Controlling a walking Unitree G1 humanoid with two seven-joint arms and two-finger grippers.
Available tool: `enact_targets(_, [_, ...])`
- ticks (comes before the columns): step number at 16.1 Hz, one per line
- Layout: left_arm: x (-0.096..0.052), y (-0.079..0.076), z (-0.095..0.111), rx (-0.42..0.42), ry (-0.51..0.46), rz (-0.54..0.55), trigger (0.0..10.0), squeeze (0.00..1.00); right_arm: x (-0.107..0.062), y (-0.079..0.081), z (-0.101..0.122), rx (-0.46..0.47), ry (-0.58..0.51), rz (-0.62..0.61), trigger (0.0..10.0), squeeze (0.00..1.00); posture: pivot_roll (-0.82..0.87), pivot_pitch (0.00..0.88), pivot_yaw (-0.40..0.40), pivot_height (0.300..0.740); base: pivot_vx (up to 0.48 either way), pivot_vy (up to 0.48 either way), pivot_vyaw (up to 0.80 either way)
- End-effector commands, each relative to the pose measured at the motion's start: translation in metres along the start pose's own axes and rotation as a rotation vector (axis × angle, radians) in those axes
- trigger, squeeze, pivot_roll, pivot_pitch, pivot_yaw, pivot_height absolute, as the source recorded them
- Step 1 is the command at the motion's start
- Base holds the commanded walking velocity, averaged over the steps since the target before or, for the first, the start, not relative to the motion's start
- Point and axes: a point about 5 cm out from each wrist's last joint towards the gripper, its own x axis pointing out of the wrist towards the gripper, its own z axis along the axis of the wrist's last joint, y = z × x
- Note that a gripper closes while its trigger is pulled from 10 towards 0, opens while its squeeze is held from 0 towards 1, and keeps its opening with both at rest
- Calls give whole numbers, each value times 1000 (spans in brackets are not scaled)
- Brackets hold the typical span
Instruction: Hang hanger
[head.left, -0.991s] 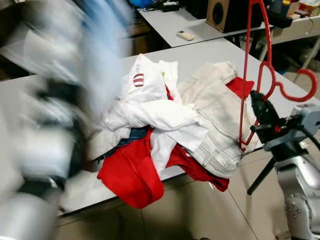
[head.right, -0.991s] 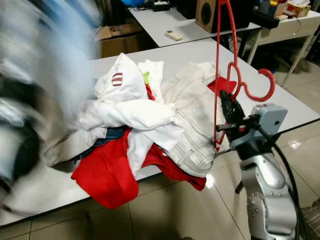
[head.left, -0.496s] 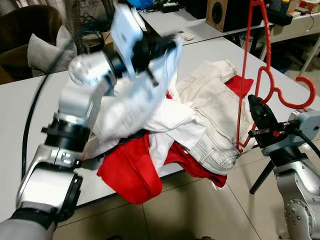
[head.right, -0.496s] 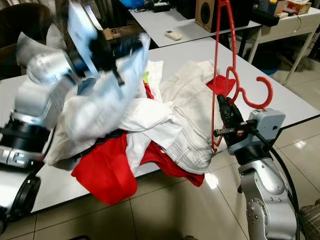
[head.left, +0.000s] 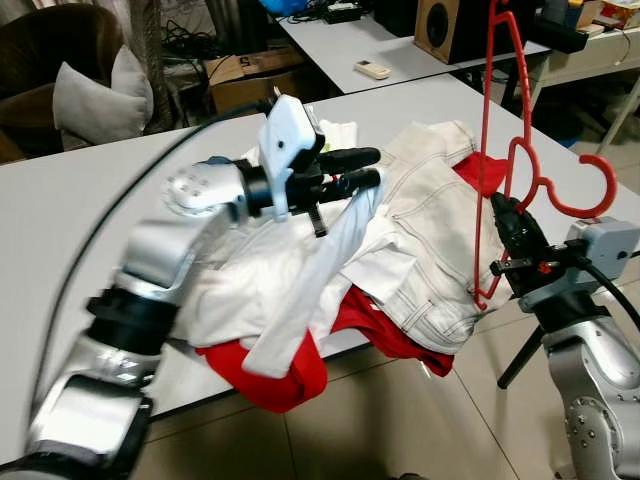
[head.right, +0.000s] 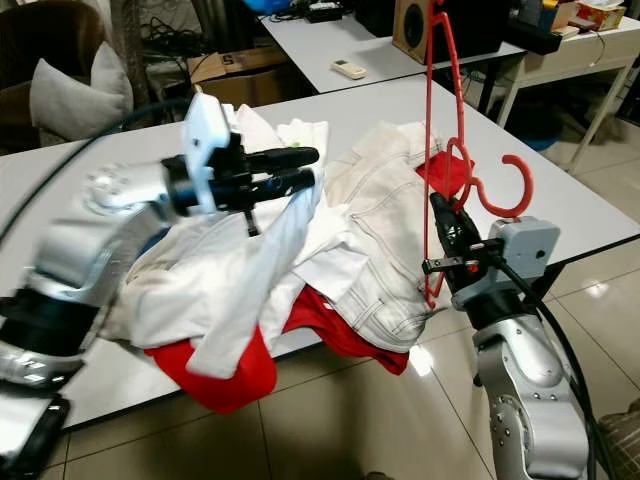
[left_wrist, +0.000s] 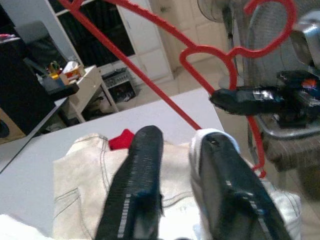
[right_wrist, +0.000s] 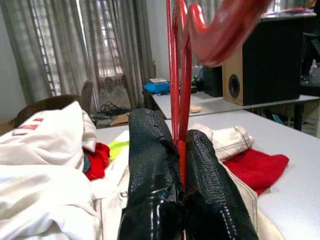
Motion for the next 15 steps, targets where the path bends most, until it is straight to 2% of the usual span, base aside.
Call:
enact_targets(1, [-6,2,-16,37,118,39,10000,1000,2,2,-6,7,43,-10,10000,0,-167,0,76,740,0,0,0])
enact_targets(2, [-10,7,-22,40,158,103,10000,1000,3,2,-8,11,57,-29,10000,0,-166,0,73,740,0,0,0])
enact_targets(3, [-12,7,-21,29,163,108,10000,1000,3,3,-8,14,61,-34,10000,0,-166,0,73,740,0,0,0])
enact_targets(5, [-23,-9,-25,41,266,-46,10000,1000,3,3,-13,11,91,-33,10000,0,-158,0,67,740,0,0,0])
enact_targets(6, [-34,-13,-32,74,380,-114,10000,1000,4,4,-15,3,103,-32,10000,0,-155,0,66,740,0,0,0])
enact_targets(9, [-50,-1,-36,106,480,-77,10000,1000,7,3,-15,-1,104,-42,10000,0,-149,0,64,740,0,0,0])
enact_targets(10, [-57,9,-35,103,470,-20,10000,1000,7,2,-15,1,106,-48,10000,0,-149,0,64,740,0,0,0])
enact_targets(12, [-62,21,-18,11,293,113,10000,1000,6,4,-15,8,102,-49,10000,0,-144,0,72,740,0,0,0])
enact_targets(13, [-63,24,-13,-25,232,166,10000,1000,6,5,-14,13,99,-49,10000,0,-145,0,78,740,0,0,0])
enact_targets(14, [-67,29,-11,-43,172,268,10000,1000,6,6,-13,15,90,-51,10000,0,-147,0,82,740,0,0,0])
enact_targets(15, [-79,33,-18,-106,106,461,10000,608,5,10,-10,33,75,-56,10000,0,-150,0,88,740,0,0,0])
